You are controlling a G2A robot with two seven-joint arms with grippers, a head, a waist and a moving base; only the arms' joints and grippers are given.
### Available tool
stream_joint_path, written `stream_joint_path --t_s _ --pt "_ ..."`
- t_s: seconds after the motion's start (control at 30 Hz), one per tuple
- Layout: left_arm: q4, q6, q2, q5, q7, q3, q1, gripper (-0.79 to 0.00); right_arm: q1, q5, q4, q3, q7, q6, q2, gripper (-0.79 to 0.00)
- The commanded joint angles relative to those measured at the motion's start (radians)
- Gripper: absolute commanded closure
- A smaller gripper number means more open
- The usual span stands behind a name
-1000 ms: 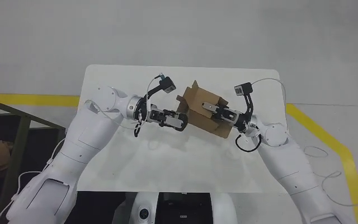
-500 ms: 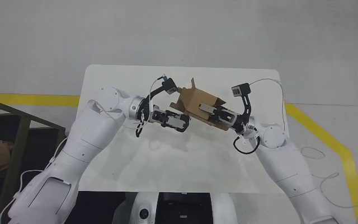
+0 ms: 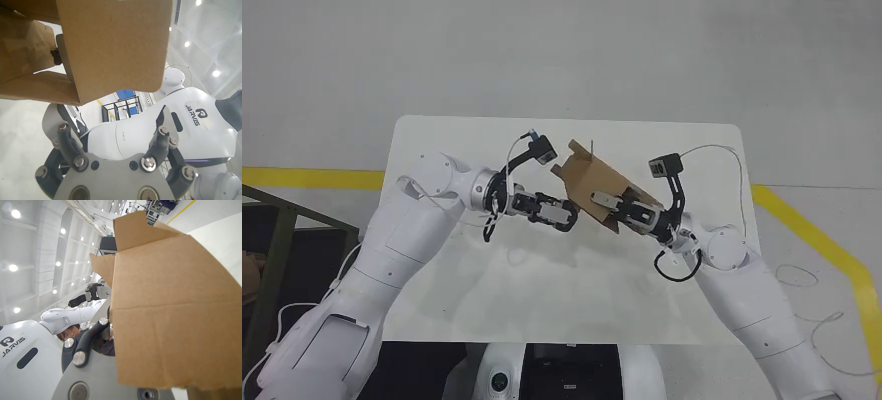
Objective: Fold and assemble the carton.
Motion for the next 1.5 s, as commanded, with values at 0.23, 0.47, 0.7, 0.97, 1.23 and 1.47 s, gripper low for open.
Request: stream_joint_path --t_s 0.23,0.47,0.7,0.97,1.23,1.47 --pt "0.001 -0.001 0.0 -0.002 0.0 -0.009 0.002 -0.785 -0.009 0.004 -0.011 -0.004 0.01 0.003 -0.003 0.0" --pt "0.001 0.004 0.0 -0.002 -0.001 -0.011 0.006 -0.785 -0.007 0.005 -0.003 -0.008 0.006 -0.002 -0.007 0.0" --pt "-0.003 0.008 -0.001 -0.006 -0.003 -0.012 0.008 -0.785 -0.007 -0.011 -0.005 -0.01 0.0 -0.005 -0.011 0.0" --pt "-0.004 0.009 -0.003 -0.007 -0.005 -0.011 0.006 -0.785 -0.009 -0.018 -0.006 -0.013 -0.005 -0.003 -0.014 0.0" --pt "0.007 0.007 -0.003 -0.004 0.0 -0.021 0.006 -0.785 -0.005 -0.017 0.029 0.015 -0.004 -0.002 -0.012 0.0" --pt "0.03 0.009 0.007 0.007 0.001 -0.057 0.023 -0.785 -0.005 -0.031 0.064 0.078 0.022 0.018 0.002 0.0"
